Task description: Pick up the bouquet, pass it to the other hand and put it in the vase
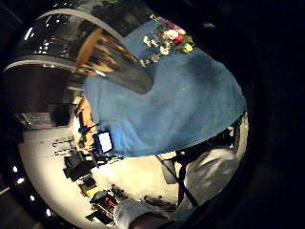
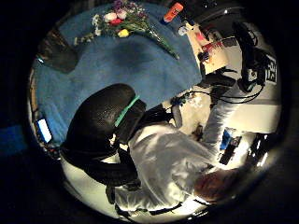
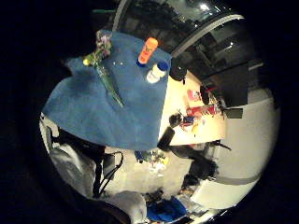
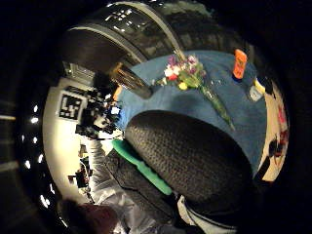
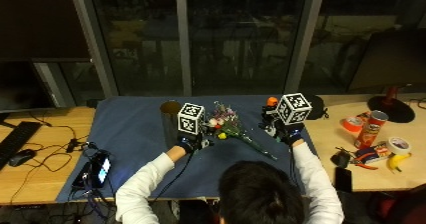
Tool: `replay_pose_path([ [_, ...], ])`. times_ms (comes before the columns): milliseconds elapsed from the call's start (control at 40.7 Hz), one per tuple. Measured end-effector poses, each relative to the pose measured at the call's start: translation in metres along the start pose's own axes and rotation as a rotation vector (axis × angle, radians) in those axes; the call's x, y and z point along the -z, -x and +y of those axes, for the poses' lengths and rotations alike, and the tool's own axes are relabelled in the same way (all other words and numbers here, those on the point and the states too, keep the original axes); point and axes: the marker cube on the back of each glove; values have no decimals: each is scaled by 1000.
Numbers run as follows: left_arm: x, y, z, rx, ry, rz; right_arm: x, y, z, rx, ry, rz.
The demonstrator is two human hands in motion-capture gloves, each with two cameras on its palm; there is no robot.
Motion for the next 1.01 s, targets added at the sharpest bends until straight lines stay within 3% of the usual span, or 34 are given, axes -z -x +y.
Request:
replay_pose_path([
  [123, 4, 6, 0, 10, 5, -13, 3, 6, -4, 9, 30, -8],
  [368, 26, 14, 15, -14, -174, 27, -5, 21, -18, 25, 62, 14],
  [663, 34, 10, 19, 26, -188, 68, -8, 29, -21, -32, 165, 110],
  [1006, 38, 12, 12, 16, -226, 56, -12, 12, -22, -139, 226, 173],
])
